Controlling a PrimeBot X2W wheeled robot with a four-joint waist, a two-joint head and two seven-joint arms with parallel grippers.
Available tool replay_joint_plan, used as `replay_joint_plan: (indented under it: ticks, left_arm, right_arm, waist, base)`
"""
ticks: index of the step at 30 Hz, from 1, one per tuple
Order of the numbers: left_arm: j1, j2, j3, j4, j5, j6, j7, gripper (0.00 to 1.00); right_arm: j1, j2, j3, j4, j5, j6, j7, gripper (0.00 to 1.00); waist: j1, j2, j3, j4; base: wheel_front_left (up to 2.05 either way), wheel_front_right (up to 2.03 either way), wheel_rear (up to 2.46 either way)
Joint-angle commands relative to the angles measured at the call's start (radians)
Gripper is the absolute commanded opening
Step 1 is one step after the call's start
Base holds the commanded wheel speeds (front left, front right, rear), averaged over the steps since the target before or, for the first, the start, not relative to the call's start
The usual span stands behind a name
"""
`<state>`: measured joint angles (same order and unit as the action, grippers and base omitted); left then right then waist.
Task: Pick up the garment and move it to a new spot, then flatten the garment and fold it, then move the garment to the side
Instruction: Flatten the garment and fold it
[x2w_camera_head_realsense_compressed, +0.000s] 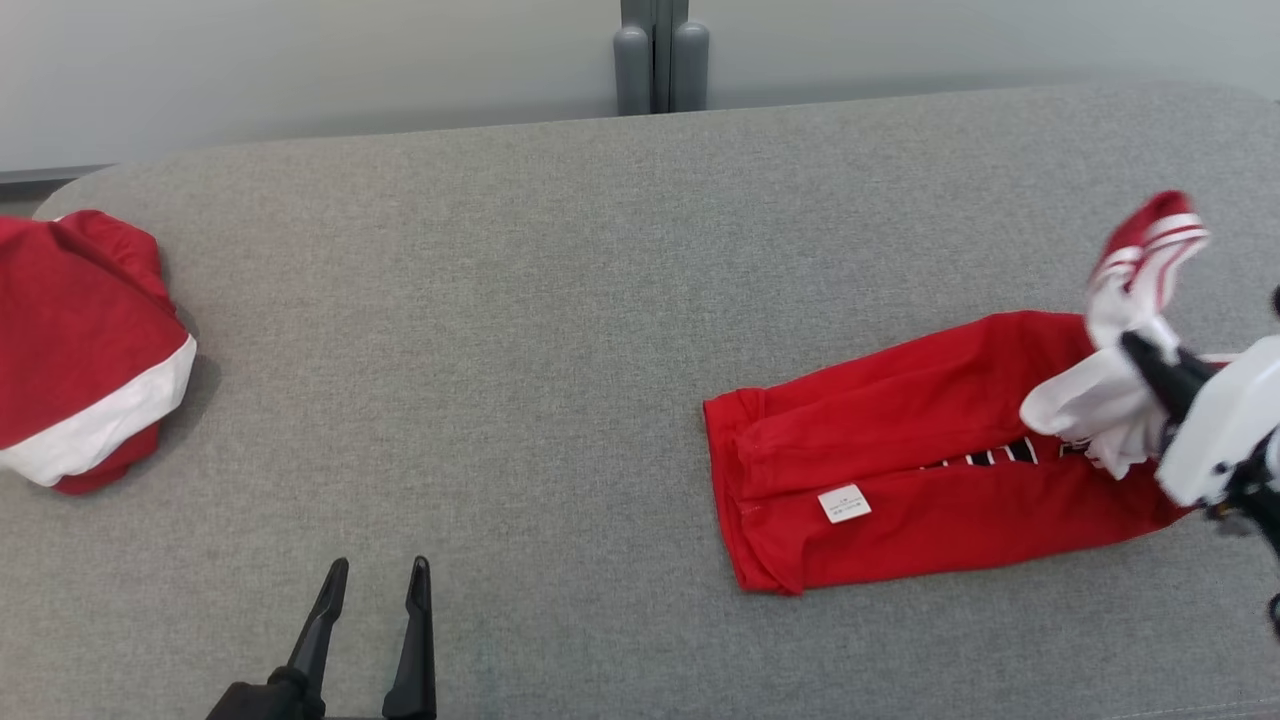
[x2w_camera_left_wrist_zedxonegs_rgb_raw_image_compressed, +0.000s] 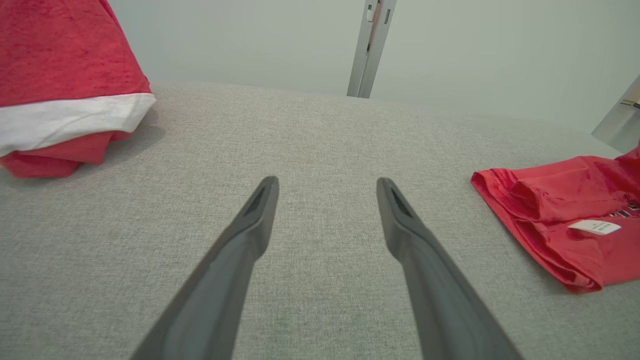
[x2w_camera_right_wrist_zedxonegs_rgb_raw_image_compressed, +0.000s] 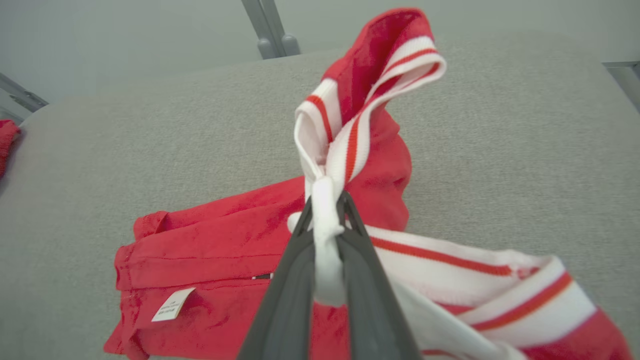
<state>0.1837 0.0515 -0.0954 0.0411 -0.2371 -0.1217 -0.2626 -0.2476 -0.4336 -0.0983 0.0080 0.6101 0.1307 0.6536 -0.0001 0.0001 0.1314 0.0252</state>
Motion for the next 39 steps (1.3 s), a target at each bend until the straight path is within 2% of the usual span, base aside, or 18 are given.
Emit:
replay_joint_plan:
  ticks: [1, 6, 12, 15, 23, 24, 25, 28, 32, 36, 39]
  left_arm:
    - [0.013, 0.000, -0.003, 0.000, -0.006, 0.007, -0.003, 1.00]
    - [0.003, 0.000, -0.019, 0.007, -0.002, 0.013, -0.003, 1.00]
    - [-0.016, 0.000, -0.023, 0.018, 0.008, 0.011, -0.003, 1.00]
    - [-0.015, 0.000, -0.025, 0.021, 0.009, 0.011, -0.003, 1.00]
    - [-0.004, 0.000, -0.040, 0.029, -0.001, 0.017, -0.003, 1.00]
    - [-0.003, 0.000, -0.043, 0.030, -0.003, 0.017, -0.003, 1.00]
    - [-0.002, 0.000, -0.044, 0.031, -0.004, 0.017, -0.003, 1.00]
    - [0.000, 0.000, -0.043, 0.035, -0.004, 0.020, -0.003, 1.00]
    - [0.011, 0.000, -0.037, 0.036, 0.002, 0.019, -0.003, 1.00]
    - [0.020, 0.000, -0.027, 0.027, 0.005, 0.020, -0.003, 1.00]
    - [0.025, 0.000, -0.021, 0.017, 0.010, 0.020, -0.003, 1.00]
  right_arm:
    - [0.031, 0.034, 0.042, -0.012, 0.008, 0.000, -0.007, 0.00]
    - [0.046, 0.156, 0.204, 0.017, -0.020, 0.000, -0.076, 0.00]
    - [0.014, 0.281, 0.307, 0.145, -0.066, 0.000, -0.212, 0.00]
    - [-0.001, 0.311, 0.343, 0.203, -0.080, 0.000, -0.260, 0.00]
    - [-0.048, 0.342, 0.430, 0.310, -0.096, 0.000, -0.331, 0.00]
    - [-0.051, 0.342, 0.442, 0.316, -0.097, 0.000, -0.338, 0.33]
    - [-0.054, 0.343, 0.450, 0.319, -0.095, 0.000, -0.346, 1.00]
    - [-0.053, 0.346, 0.460, 0.299, -0.072, 0.000, -0.382, 1.00]
    - [-0.010, 0.339, 0.423, 0.206, -0.045, 0.000, -0.461, 1.00]
    - [0.045, 0.280, 0.360, 0.105, -0.130, 0.000, -0.538, 1.00]
    - [0.094, 0.262, 0.298, 0.069, -0.171, 0.000, -0.580, 1.00]
  waist:
    - [0.0001, -0.0001, -0.017, -0.007]
    - [0.0001, -0.0001, -0.019, -0.015]
    - [0.0001, -0.0001, -0.020, -0.013]
    - [0.0001, -0.0001, -0.024, -0.013]
    - [0.0001, -0.0001, -0.030, -0.008]
    - [0.0001, -0.0001, -0.031, -0.006]
    - [0.0001, -0.0001, -0.032, -0.006]
    - [0.0001, -0.0001, -0.034, -0.004]
    - [0.0001, -0.0001, -0.044, -0.004]
    - [0.0001, -0.0001, -0.049, -0.012]
    - [0.0001, -0.0001, -0.048, -0.023]
  base:
    - [0.00, 0.00, 0.00]
    - [0.00, 0.00, 0.00]
    - [0.00, 0.00, 0.00]
    - [0.00, 0.00, 0.00]
    - [0.00, 0.00, 0.00]
    - [0.00, 0.00, 0.00]
    - [0.00, 0.00, 0.00]
    - [0.00, 0.00, 0.00]
    - [0.00, 0.00, 0.00]
    - [0.00, 0.00, 0.00]
    - [0.00, 0.00, 0.00]
